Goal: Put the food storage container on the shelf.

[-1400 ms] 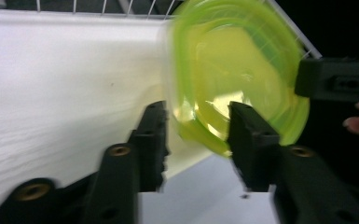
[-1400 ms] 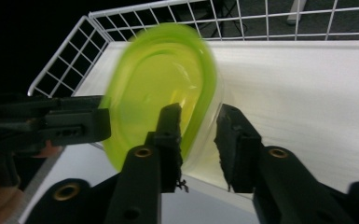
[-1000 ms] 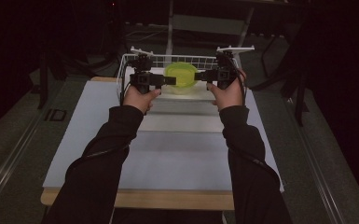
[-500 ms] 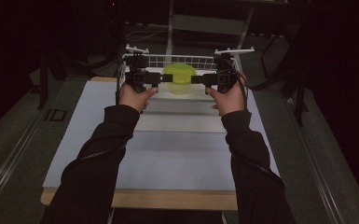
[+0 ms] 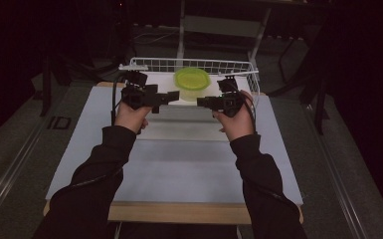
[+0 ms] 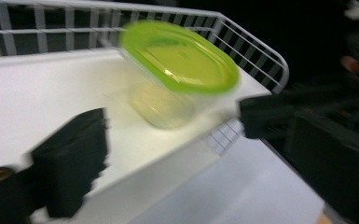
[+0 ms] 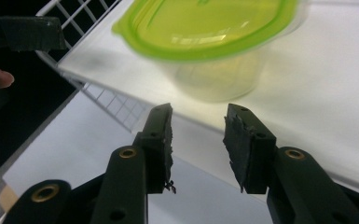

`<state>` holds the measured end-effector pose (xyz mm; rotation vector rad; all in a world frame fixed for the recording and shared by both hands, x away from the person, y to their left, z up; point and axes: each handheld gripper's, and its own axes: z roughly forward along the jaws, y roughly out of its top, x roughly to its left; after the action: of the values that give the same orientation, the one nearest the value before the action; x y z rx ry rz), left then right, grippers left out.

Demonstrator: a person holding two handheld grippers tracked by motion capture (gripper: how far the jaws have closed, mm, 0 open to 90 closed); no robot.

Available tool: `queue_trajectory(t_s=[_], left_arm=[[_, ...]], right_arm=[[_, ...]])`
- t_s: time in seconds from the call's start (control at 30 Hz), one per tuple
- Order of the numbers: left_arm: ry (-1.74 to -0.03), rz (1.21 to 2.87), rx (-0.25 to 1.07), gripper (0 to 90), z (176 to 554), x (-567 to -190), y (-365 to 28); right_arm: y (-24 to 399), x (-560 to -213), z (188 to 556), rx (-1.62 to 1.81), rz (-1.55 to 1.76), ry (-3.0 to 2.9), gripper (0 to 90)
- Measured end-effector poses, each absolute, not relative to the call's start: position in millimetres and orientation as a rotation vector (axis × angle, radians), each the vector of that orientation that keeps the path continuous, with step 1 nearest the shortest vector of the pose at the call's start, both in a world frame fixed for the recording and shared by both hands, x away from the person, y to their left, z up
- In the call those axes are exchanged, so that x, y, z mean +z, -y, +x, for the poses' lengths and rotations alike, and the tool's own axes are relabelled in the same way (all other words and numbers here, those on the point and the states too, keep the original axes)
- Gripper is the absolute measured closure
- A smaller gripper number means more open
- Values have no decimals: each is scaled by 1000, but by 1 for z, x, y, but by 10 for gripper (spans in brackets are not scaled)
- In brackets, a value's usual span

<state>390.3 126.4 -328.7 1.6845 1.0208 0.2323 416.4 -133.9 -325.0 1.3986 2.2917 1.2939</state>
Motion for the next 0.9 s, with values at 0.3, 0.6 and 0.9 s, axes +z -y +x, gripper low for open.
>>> queue_trajectory(t_s=[0.3,0.6,0.9], left_arm=[[-986,1700,238,25,369,-360,-132],[-992,1695,236,26,364,-371,-143],[-993,1704,244,25,364,-374,-148]], right_arm=[[121,-340,418,1211,1386,-2297,897],[111,-340,428,1249,1399,-2233,887],[102,-344,438,1253,1406,-2232,866]])
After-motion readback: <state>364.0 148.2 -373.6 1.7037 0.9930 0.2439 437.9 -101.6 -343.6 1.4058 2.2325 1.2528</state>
